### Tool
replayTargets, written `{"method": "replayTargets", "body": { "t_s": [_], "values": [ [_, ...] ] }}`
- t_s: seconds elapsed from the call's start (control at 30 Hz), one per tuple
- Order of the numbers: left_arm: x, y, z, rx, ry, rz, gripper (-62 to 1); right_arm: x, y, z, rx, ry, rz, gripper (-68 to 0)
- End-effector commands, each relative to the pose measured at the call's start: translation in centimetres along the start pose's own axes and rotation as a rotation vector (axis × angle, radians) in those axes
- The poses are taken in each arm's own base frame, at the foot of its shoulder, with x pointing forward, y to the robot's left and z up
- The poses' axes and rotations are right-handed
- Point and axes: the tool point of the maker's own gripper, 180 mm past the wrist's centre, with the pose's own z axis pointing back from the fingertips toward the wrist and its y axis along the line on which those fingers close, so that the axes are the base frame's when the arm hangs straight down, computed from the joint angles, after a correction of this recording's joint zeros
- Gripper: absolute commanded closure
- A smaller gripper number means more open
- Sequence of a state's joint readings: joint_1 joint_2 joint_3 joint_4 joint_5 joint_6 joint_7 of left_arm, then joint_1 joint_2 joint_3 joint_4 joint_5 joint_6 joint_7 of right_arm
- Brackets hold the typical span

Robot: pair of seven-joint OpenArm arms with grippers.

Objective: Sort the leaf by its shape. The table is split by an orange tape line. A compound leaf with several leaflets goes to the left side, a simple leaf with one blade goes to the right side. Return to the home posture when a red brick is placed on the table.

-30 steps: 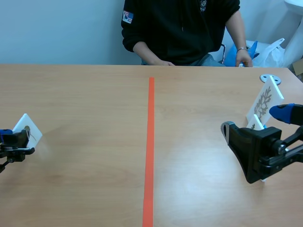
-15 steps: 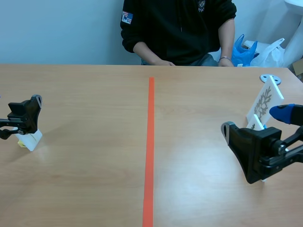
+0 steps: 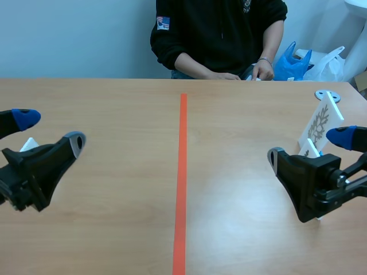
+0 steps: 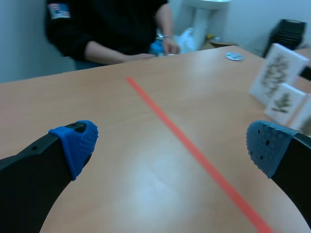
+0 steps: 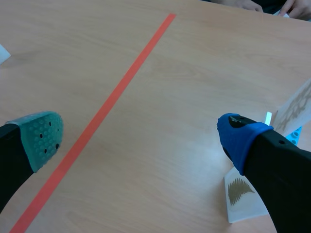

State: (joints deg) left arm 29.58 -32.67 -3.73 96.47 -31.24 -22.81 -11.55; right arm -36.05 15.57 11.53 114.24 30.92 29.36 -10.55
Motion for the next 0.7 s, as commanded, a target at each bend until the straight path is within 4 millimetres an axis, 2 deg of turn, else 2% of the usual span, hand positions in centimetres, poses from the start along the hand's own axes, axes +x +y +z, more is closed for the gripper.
{"method": "replayTargets", "body": {
  "t_s": [0.0, 0.1, 0.23, 0.43, 0.67],
  "values": [
    [0.2, -0.9, -0.1, -0.02, 0.009, -0.012, -62.3, 1.0, -0.3, 0.0, -0.006, -0.035, 0.004, -67.9],
    [0.0, -2.8, 0.0, -0.059, 0.058, -0.025, -62.3, 1.0, -0.3, 0.0, -0.006, -0.036, 0.003, -67.9],
    [-0.3, -4.3, 0.4, -0.078, 0.094, -0.008, -62.3, 1.0, -0.3, 0.0, -0.006, -0.035, 0.004, -67.9],
    [-1.1, -4.4, 0.4, -0.052, 0.131, 0.016, -62.3, 1.0, -0.3, 0.0, -0.006, -0.035, 0.004, -67.9],
    [-1.1, -4.3, 0.3, -0.043, 0.131, 0.019, -62.3, 1.0, -0.3, 0.0, -0.005, -0.034, 0.003, -67.9]
  ]
}}
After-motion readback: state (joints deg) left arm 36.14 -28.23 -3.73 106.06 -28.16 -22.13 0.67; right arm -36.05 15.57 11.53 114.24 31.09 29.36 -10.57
